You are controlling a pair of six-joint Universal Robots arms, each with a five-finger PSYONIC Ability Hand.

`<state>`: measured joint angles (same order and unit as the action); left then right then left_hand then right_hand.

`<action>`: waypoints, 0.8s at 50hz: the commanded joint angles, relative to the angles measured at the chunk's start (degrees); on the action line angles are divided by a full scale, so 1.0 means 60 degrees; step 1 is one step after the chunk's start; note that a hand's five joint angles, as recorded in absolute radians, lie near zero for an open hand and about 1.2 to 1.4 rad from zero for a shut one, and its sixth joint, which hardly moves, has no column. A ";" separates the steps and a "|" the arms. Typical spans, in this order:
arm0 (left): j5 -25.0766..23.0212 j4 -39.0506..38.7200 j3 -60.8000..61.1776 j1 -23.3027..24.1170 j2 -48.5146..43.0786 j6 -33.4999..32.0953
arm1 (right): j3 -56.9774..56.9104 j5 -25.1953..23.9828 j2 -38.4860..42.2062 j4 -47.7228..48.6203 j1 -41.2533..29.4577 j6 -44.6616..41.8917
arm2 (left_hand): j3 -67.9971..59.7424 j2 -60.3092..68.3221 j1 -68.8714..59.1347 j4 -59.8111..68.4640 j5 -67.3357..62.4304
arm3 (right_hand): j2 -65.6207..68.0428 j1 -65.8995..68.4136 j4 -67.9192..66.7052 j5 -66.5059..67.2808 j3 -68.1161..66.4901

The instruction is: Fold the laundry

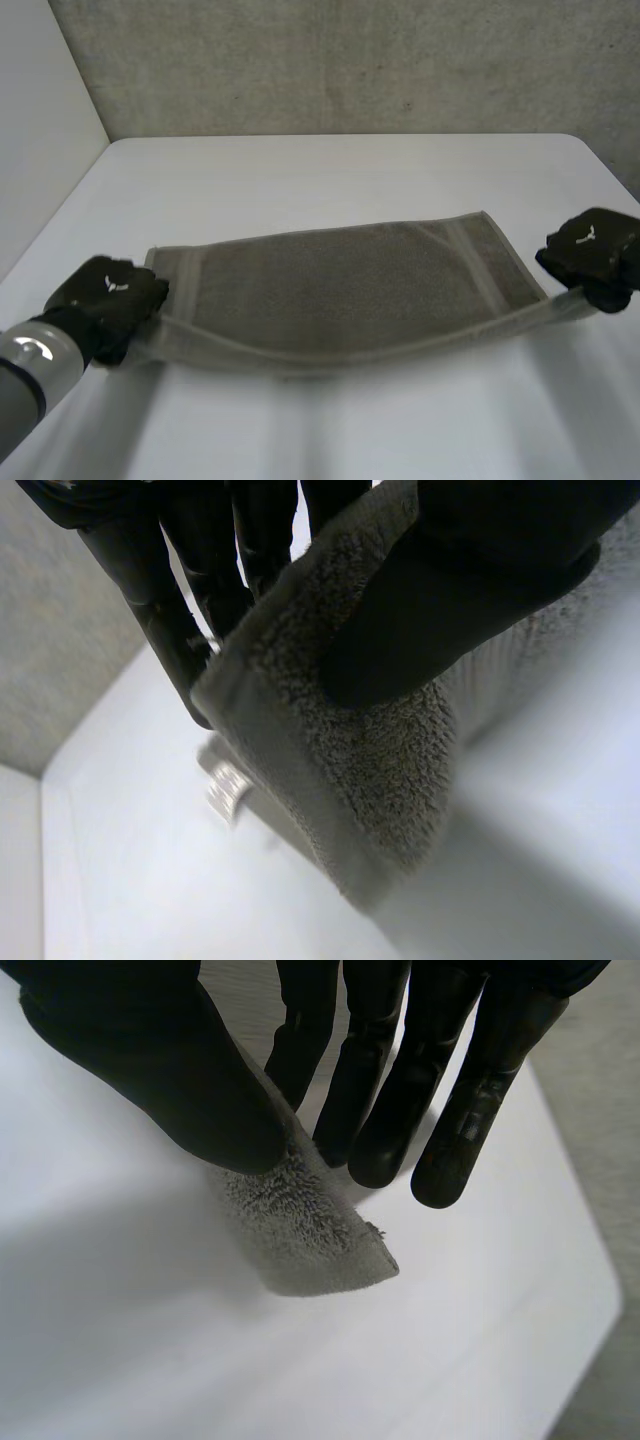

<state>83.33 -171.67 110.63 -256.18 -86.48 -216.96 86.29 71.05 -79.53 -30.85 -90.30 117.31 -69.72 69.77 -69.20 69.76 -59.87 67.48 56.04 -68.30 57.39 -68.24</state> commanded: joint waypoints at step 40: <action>0.1609 -0.3761 -0.6457 0.0495 -0.6873 0.0139 | -0.2577 0.2397 0.5334 0.9481 -0.2703 0.3339 | 0.9954 -0.9962 0.9867 -0.9959 0.9979 | -0.9579 -0.7673 0.9717 -0.9565 0.9706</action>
<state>92.81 -193.80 70.61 -253.82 -131.62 -216.66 66.35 84.16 -39.44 30.85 -106.65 130.48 -13.21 13.08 -13.40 13.17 -4.02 12.89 11.99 -13.37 4.08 -12.21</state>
